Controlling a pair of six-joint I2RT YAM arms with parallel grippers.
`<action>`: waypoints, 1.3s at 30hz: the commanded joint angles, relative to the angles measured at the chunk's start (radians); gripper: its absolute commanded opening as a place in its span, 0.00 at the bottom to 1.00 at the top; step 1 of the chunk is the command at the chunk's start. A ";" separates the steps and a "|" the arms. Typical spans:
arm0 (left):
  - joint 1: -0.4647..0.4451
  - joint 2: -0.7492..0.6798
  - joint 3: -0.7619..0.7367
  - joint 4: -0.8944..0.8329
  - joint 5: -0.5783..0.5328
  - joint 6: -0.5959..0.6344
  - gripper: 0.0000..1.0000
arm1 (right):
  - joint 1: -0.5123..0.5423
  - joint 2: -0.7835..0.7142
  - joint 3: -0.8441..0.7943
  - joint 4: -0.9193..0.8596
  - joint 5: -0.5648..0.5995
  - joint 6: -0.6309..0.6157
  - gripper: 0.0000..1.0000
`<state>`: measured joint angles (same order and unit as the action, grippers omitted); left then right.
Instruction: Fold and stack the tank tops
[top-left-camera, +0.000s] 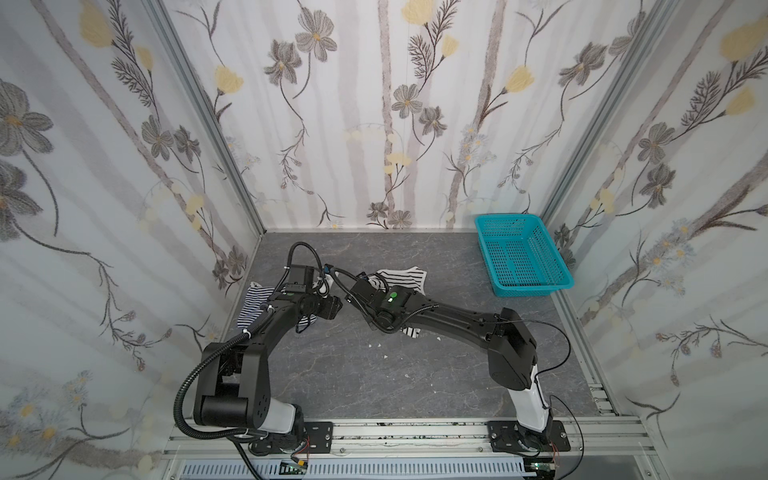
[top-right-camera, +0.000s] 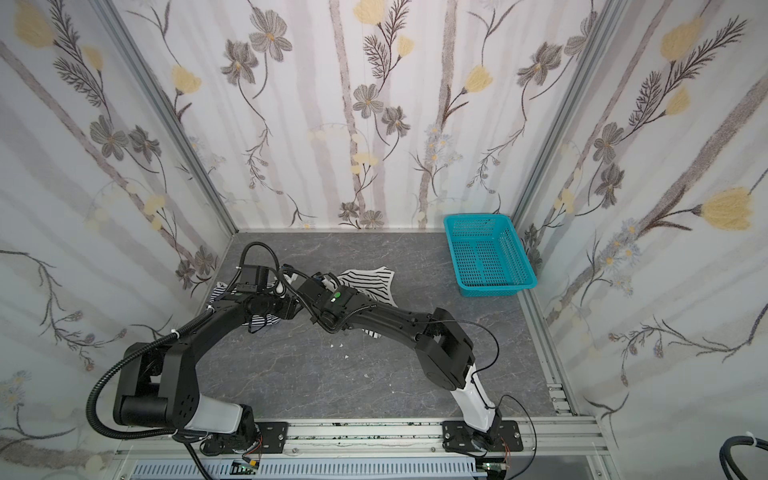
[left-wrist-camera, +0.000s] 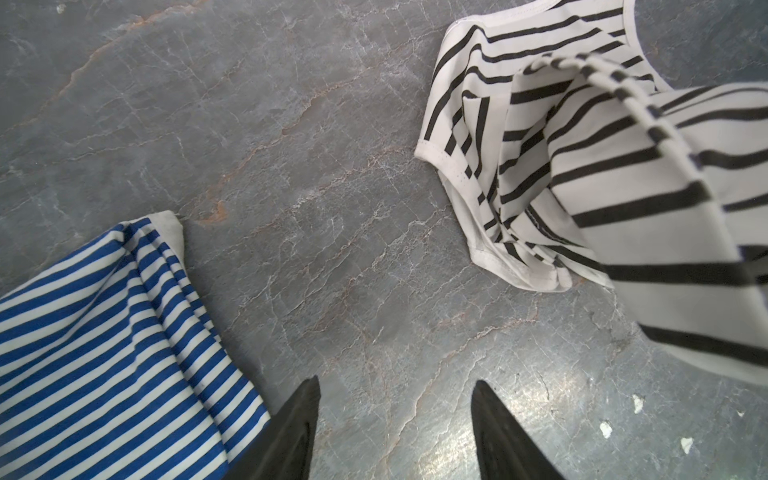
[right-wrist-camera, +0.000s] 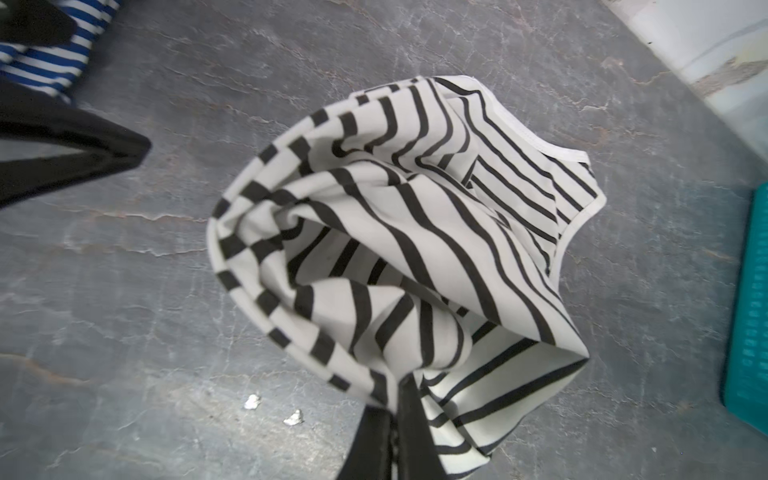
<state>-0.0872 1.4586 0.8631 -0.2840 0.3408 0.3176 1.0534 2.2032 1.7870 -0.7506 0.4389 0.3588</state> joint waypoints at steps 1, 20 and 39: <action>0.010 0.002 0.010 0.032 -0.012 -0.011 0.60 | -0.028 -0.052 0.015 0.083 -0.185 0.019 0.00; 0.071 -0.066 0.000 0.043 0.050 -0.054 0.61 | -0.221 -0.150 0.424 0.184 -0.565 0.146 0.00; -0.011 -0.001 -0.045 0.007 0.148 0.009 0.60 | -0.500 -0.528 -0.580 0.454 -0.522 0.262 0.00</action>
<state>-0.0788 1.4357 0.8291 -0.2588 0.4477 0.2913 0.5678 1.7039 1.2545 -0.3908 -0.0937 0.6018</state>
